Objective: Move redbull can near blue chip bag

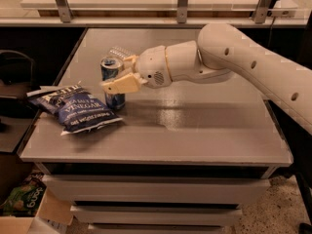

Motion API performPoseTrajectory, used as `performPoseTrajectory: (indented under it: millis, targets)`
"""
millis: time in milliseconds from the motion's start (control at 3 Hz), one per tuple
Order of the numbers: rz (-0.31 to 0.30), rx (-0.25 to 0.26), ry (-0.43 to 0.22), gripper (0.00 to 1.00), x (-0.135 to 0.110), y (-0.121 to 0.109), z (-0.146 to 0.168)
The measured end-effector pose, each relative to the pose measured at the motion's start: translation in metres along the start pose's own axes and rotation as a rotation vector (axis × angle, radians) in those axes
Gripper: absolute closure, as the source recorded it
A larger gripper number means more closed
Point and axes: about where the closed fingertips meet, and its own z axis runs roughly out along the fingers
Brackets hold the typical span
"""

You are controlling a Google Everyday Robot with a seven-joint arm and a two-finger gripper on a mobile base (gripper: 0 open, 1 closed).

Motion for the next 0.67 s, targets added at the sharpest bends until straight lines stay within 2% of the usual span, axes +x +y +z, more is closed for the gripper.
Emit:
performPoseTrajectory:
  millis: [333, 667]
  targets:
    - [0.010, 0.000, 0.010, 0.82, 0.0030, -0.0021, 0.0001]
    - [0.020, 0.000, 0.019, 0.59, 0.0049, -0.0042, -0.0008]
